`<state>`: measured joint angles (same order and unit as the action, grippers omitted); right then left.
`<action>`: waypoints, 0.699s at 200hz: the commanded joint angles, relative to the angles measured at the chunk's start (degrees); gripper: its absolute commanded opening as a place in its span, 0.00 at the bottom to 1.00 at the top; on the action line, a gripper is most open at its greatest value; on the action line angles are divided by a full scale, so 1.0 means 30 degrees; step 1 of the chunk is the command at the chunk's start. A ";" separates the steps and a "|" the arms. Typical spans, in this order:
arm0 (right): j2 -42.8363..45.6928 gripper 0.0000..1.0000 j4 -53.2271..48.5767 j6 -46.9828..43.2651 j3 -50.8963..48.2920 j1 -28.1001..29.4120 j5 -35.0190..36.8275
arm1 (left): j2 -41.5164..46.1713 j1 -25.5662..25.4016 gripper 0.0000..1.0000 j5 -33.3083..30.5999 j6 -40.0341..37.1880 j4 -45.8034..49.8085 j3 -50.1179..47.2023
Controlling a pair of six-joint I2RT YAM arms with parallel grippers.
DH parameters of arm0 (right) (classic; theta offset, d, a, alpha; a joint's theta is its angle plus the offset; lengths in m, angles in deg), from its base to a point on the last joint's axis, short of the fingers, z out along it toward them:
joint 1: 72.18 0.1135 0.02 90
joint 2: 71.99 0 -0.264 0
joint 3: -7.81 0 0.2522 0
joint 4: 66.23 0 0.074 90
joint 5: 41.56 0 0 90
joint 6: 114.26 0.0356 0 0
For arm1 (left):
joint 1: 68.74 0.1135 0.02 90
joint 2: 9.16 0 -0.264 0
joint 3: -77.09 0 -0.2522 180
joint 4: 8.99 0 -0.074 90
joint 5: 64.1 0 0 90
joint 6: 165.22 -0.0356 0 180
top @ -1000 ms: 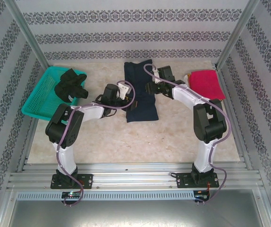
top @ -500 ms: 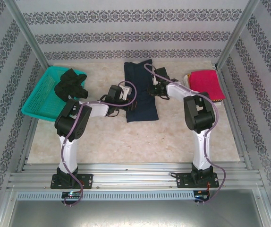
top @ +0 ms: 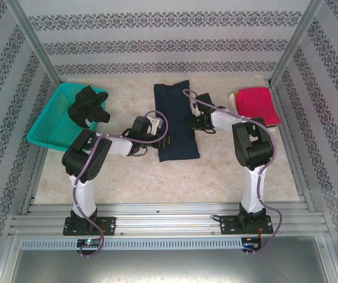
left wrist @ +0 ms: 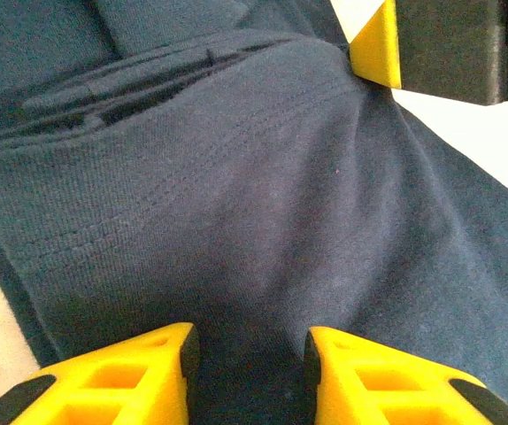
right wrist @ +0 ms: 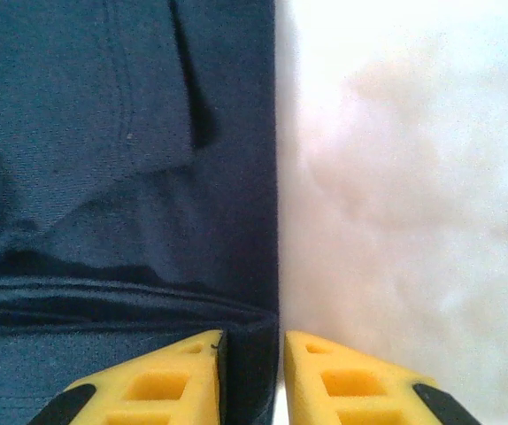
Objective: Fold and stack the t-shirts
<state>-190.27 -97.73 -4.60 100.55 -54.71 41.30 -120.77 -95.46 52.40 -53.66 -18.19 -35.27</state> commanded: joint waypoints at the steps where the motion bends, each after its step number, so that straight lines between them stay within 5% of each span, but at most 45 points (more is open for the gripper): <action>1: 0.1330 0.23 -0.0134 0.0410 -0.1765 0.0423 0.0262 | 0.0678 -0.0703 0.38 -0.0108 0.1327 0.0402 -0.1819; 55: 0.4289 0.31 0.1038 0.1277 -0.5762 0.1372 0.0632 | 0.3526 -0.2293 0.41 -0.1539 0.3110 -0.0632 -0.5223; 84: 0.6435 0.60 0.2363 -0.0099 -0.6961 0.1500 0.2230 | 0.5271 -0.2245 0.41 -0.4056 0.2513 0.1039 -0.5471; 96: 0.7322 0.88 0.3055 -0.1288 -0.7268 0.1471 0.2719 | 0.5948 -0.1868 0.44 -0.5019 0.2112 0.1655 -0.5369; 104: 0.7992 0.98 0.3663 -0.2380 -0.7576 0.1493 0.2731 | 0.6332 -0.1536 0.48 -0.5333 0.2078 0.1806 -0.5336; 123: 0.9349 0.98 0.5177 -0.3928 -0.8409 0.1438 0.3086 | 0.6893 -0.0610 0.63 -0.5865 0.2251 0.1633 -0.5130; 140: 1.0095 0.98 0.6154 -0.3983 -0.8947 0.0839 0.1817 | 0.6835 -0.0294 0.95 -0.8599 0.2738 0.2542 -0.4148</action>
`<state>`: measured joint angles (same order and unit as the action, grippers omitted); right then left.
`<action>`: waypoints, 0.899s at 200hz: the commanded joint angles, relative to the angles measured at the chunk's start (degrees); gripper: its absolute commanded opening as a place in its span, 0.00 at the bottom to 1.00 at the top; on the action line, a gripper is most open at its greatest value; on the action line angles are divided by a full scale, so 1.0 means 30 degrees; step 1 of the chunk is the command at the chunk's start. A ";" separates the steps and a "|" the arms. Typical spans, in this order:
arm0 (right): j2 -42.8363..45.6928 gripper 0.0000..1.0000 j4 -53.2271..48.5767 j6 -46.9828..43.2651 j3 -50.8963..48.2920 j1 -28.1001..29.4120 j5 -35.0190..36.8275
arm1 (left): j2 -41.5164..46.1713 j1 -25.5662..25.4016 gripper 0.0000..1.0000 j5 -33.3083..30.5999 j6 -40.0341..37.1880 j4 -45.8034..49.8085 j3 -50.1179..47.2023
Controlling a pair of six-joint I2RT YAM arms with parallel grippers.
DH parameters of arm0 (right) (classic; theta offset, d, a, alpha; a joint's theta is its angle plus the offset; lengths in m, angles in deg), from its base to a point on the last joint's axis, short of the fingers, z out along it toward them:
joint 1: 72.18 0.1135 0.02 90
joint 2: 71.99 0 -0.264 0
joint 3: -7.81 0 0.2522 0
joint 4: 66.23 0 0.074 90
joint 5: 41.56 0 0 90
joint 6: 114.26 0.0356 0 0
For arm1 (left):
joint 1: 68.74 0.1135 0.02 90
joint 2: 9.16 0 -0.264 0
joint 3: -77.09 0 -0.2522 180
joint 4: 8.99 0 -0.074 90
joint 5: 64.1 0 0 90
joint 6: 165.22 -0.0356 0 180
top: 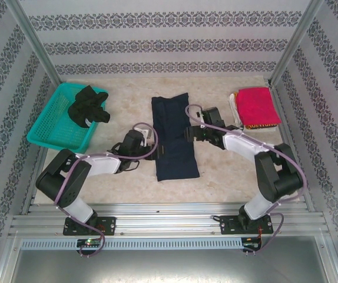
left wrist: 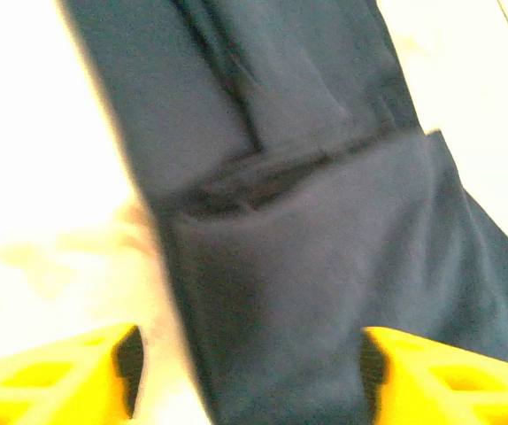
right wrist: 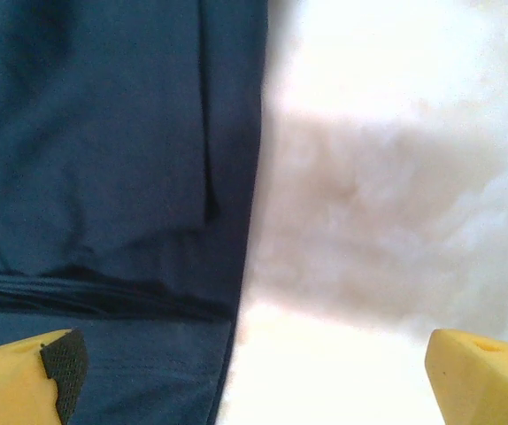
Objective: Fold and stack the t-shirts
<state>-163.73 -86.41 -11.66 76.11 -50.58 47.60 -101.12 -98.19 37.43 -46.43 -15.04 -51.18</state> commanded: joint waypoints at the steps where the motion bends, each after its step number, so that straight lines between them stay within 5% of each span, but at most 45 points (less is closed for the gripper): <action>1: 0.1297 0.98 0.2435 -0.1641 -0.0820 -0.0589 -0.0425 | 0.0265 0.0632 0.97 -0.3726 0.0330 0.1588 0.1250; 30: 0.2089 0.98 0.2301 -0.1707 -0.0951 -0.1078 -0.1038 | -0.1419 0.1443 1.00 -0.5923 0.0847 0.6057 0.5370; 60: 0.2894 0.96 0.2922 -0.0835 -0.1836 -0.1799 -0.0264 | -0.4380 0.2272 1.00 -0.4953 0.2059 0.8980 0.9582; 93: 0.3525 0.92 0.2582 -0.2321 -0.2344 -0.2128 -0.1965 | -0.7549 0.2693 0.91 -0.3137 0.3043 1.0451 1.3469; 114: 0.3958 0.92 0.2390 -0.2751 -0.2495 -0.2131 -0.2676 | -0.9101 0.3110 0.81 -0.2161 0.3695 1.0764 1.4953; 156: 0.3798 0.89 0.2344 -0.3027 -0.2453 -0.1967 -0.4313 | -1.1342 0.3523 0.44 -0.0474 0.3898 1.1036 1.7341; 180: 0.3386 0.88 0.2345 -0.3192 -0.2190 -0.1657 -0.4656 | -1.2207 0.3577 0.37 -0.0203 0.3677 1.1756 1.8524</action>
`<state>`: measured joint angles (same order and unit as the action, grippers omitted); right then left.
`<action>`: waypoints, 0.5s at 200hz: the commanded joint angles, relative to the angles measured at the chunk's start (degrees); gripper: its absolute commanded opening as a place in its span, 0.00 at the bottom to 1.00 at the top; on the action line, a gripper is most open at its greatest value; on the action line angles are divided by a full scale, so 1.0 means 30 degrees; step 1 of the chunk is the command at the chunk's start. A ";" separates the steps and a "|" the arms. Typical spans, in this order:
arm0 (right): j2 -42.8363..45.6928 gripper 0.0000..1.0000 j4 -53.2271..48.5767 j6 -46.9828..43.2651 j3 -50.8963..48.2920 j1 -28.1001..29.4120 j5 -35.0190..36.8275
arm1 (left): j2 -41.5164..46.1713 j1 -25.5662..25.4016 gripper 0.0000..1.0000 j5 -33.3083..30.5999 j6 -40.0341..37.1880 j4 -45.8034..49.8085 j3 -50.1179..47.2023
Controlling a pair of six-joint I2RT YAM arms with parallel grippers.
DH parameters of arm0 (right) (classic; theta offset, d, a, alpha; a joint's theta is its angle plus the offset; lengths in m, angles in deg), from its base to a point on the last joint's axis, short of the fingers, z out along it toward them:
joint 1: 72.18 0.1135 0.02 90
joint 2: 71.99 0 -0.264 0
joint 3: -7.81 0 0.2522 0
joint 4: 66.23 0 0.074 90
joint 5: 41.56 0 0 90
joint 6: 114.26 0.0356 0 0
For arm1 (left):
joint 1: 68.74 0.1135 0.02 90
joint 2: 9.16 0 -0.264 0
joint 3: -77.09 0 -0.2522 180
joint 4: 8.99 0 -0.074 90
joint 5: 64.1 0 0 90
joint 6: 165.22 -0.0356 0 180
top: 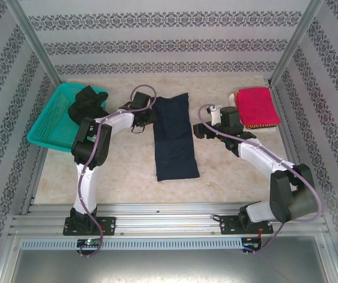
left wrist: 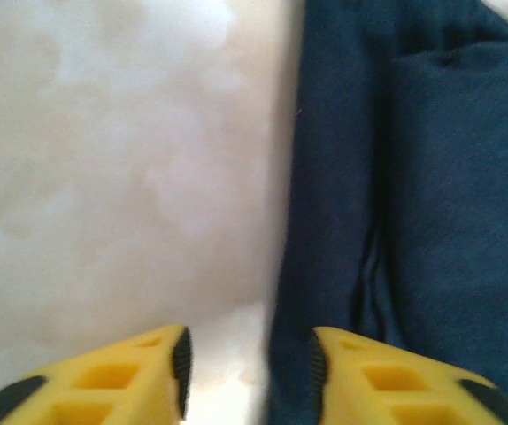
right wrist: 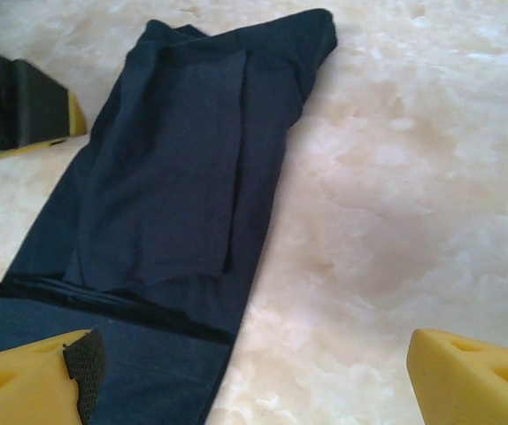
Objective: Fold and stack the t-shirts
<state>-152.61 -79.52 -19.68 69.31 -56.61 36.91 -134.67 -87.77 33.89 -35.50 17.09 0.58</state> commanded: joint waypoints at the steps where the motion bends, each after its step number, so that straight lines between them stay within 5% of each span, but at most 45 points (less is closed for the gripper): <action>1: -0.0333 0.88 0.0049 -0.0524 0.0078 0.0364 -0.1086 | -0.1053 0.0102 0.37 0.0974 0.0032 0.1093 0.1325; 100: -0.0850 0.89 -0.0153 -0.0922 0.0315 0.0858 -0.1306 | -0.2547 0.0206 0.22 0.1420 -0.0614 0.2222 0.3283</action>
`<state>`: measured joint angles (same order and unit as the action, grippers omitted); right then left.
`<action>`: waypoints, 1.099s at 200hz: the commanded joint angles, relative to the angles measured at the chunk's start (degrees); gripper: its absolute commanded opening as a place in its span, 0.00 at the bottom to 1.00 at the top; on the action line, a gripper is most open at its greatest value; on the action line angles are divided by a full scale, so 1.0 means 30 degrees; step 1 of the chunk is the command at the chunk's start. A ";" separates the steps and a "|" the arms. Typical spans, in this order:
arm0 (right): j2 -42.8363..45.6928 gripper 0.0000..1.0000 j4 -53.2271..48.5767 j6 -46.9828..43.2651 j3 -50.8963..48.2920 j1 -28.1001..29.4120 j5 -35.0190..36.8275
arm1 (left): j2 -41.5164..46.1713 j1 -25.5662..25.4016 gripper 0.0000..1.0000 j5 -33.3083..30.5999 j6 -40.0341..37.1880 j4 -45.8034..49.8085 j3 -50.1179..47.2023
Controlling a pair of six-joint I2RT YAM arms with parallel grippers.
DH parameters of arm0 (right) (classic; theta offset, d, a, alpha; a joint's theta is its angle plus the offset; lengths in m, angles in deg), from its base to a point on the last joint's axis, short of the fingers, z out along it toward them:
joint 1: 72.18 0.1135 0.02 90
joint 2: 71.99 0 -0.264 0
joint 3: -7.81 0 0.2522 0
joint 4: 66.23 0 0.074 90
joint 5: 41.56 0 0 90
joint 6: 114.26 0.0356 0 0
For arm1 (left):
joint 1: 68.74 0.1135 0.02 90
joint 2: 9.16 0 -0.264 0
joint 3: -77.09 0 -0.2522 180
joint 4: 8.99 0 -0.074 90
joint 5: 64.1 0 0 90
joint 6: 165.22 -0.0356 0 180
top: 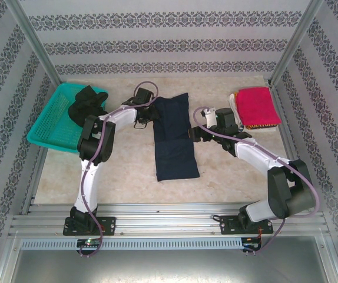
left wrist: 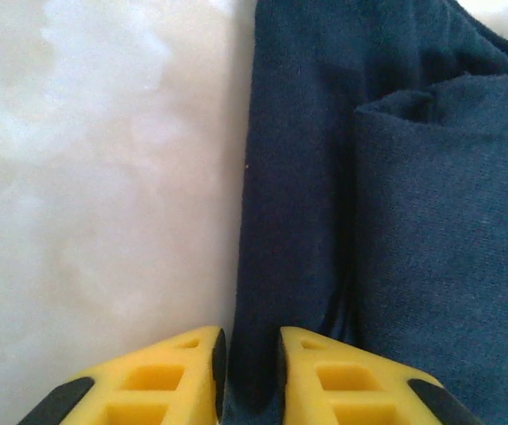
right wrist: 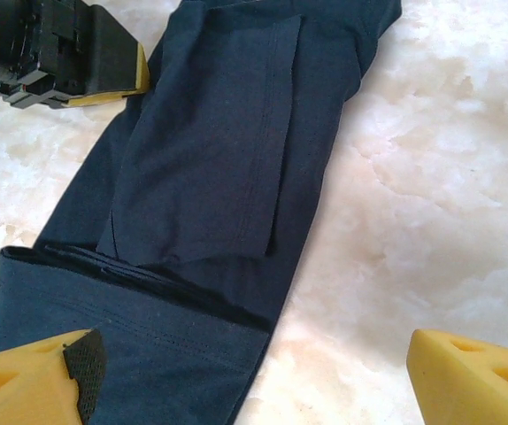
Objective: Fold and stack the t-shirts
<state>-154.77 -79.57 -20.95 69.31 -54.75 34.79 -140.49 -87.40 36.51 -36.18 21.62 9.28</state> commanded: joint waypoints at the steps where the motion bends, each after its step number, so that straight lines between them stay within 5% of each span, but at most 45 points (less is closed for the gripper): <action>1: -0.0125 0.88 -0.0140 -0.0523 0.0315 0.0247 -0.0617 | -0.0609 0.0089 0.22 0.0541 -0.0403 0.0714 0.0383; 73: 0.0264 0.91 -0.2466 -0.4317 0.1031 0.1651 -0.1898 | -0.0755 0.0089 0.03 0.1238 -0.1360 0.0304 0.0152; 125: 0.0740 0.94 -0.5852 -1.1998 0.0778 0.5930 -0.1904 | -0.0726 0.0357 0.00 0.1288 -0.1967 -0.0068 -0.0568; 220: -0.1755 0.70 -1.0092 -1.5147 0.2154 1.0186 -0.0079 | -0.1069 0.0959 0.00 0.2100 -0.2176 -0.0076 -0.0569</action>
<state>-157.39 -105.86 -62.91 73.62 -25.20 32.47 -140.92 -85.74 42.61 -41.40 20.65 8.89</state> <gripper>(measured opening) 0.722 0.044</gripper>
